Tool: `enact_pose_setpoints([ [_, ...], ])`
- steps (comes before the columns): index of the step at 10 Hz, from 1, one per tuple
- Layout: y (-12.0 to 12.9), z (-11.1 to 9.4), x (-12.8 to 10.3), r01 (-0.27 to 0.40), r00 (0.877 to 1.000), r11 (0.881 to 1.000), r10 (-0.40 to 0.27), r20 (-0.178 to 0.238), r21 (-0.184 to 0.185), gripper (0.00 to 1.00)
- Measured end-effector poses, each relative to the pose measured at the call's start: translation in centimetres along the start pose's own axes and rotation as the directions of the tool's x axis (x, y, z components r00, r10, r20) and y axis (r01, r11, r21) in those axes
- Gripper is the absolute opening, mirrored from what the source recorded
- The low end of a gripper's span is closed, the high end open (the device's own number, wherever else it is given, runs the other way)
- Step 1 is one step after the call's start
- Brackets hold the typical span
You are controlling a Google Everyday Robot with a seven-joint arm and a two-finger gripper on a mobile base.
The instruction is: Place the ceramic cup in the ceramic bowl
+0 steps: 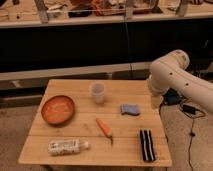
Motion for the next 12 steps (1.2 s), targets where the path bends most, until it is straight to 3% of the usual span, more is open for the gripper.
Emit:
enact_pose_setpoints([
  [2,-2.1,0.1,-3.0,0.069,0.998,0.997,-0.069,0.006,0.026,0.8],
  [5,-3.2,0.4,-4.8,0.121,0.993,0.992,-0.122,0.005,0.041,0.8],
  [8,-5.2,1.2,-8.3,0.184,0.983,0.981,-0.185,0.016,0.069,0.8],
  [11,-5.8,1.8,-8.9,0.208,0.977,0.975,-0.211,0.023,0.081,0.8],
  [12,-6.3,2.1,-10.1,0.224,0.973,0.971,-0.228,0.028,0.088,0.8],
])
